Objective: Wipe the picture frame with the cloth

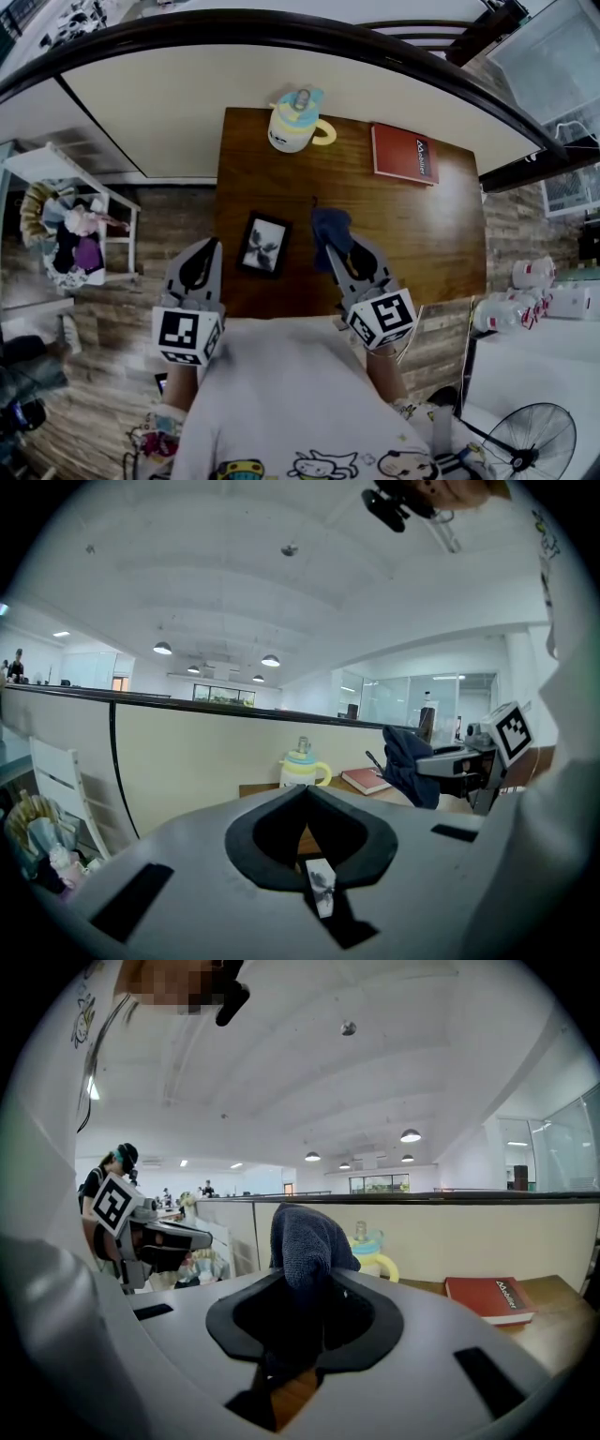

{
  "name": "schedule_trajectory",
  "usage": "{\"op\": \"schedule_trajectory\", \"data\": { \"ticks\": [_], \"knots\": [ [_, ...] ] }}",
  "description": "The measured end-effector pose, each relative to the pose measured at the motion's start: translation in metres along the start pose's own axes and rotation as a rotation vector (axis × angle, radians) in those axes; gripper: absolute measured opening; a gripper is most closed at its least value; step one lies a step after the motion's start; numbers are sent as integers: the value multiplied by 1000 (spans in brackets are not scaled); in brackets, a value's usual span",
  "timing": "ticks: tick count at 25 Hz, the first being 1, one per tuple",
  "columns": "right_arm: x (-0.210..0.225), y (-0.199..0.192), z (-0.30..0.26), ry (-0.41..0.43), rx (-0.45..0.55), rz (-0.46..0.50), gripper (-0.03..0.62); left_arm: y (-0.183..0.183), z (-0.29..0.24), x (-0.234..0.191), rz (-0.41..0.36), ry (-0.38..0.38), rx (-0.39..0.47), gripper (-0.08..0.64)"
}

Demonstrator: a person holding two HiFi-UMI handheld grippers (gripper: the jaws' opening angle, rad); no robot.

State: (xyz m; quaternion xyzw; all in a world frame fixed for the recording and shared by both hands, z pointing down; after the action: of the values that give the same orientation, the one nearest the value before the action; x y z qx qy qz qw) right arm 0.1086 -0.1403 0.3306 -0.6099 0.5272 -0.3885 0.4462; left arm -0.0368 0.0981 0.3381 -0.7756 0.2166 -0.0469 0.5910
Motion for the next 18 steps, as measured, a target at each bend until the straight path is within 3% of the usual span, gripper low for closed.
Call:
{"op": "schedule_trajectory", "data": {
  "ticks": [18],
  "knots": [
    [0, -7, 5, -32, -11, -24, 83, -6, 4, -1, -4, 1, -23, 5]
  ]
}}
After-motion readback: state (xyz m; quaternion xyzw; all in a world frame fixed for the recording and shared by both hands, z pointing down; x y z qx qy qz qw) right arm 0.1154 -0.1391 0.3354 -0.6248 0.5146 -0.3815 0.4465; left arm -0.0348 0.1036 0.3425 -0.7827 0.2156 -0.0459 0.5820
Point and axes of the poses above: the fingertips, and each gripper's own axes: z backward along the fingers, x to its right, y out of its top, the point moved 8 cm from there along z, backward along the fingers, and after that the axes turned 8 degrees about -y, right-handed, at the moved point
